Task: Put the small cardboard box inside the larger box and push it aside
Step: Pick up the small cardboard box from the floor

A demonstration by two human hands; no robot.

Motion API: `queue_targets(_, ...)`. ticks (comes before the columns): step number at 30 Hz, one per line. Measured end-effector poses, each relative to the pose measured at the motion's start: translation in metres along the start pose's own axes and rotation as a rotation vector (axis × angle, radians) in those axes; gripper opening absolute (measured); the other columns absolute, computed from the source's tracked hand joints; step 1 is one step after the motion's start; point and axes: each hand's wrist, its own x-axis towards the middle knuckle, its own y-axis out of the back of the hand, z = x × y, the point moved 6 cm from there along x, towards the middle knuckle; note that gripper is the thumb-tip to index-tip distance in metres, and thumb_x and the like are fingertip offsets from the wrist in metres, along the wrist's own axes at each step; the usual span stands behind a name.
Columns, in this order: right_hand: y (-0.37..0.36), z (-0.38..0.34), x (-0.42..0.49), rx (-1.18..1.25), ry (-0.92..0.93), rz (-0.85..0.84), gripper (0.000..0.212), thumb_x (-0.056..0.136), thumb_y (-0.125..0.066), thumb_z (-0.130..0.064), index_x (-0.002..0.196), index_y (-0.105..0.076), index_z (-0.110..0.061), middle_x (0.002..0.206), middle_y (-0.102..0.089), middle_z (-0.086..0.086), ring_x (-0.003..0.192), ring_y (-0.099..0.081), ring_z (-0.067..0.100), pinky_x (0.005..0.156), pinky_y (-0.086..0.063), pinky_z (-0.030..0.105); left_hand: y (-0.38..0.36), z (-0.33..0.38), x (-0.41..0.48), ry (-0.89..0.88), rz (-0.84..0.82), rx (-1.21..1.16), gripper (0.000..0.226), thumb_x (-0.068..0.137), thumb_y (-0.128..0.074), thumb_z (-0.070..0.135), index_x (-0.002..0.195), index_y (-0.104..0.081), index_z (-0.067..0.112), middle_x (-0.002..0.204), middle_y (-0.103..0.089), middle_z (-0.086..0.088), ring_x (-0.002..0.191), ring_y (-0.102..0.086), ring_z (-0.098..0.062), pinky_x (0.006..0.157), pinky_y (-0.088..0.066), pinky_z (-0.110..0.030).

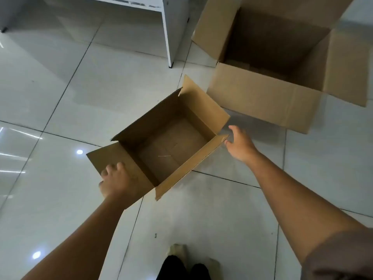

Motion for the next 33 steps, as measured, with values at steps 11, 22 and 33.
queue_targets(11,-0.013,-0.013,0.057,0.109,0.018,0.161,0.072,0.097,-0.045,-0.014,0.151,0.001,-0.022,0.159,-0.017,0.009,0.144,-0.026,0.030,0.113,-0.030,0.044,-0.040,-0.053,0.021,0.316,0.130,-0.463,0.079,0.087,-0.057,0.023,0.149,-0.008,0.014,0.151,-0.027,-0.018,0.123,-0.046,-0.046,0.092,-0.043,-0.056)
queue_targets(22,-0.025,-0.004,0.052,-0.015,0.045,0.295,0.025,0.099,-0.037,-0.015,0.110,-0.053,0.001,0.097,-0.054,0.013,0.087,-0.050,0.025,0.072,-0.037,0.033,-0.026,-0.039,0.032,0.010,0.235,-0.724,0.060,0.092,-0.042,0.002,0.147,-0.024,0.017,0.146,-0.041,-0.009,0.115,-0.056,-0.030,0.098,-0.049,-0.046)
queue_targets(33,-0.037,0.027,0.023,-0.106,-0.041,0.303,0.034,0.095,-0.038,-0.037,0.096,-0.050,-0.005,0.093,-0.056,0.017,0.088,-0.056,0.034,0.061,-0.039,0.032,-0.085,-0.023,0.004,0.241,-0.325,-1.036,0.060,0.096,-0.018,0.052,0.149,-0.018,0.023,0.158,-0.025,-0.006,0.139,-0.036,-0.035,0.101,-0.045,-0.056)
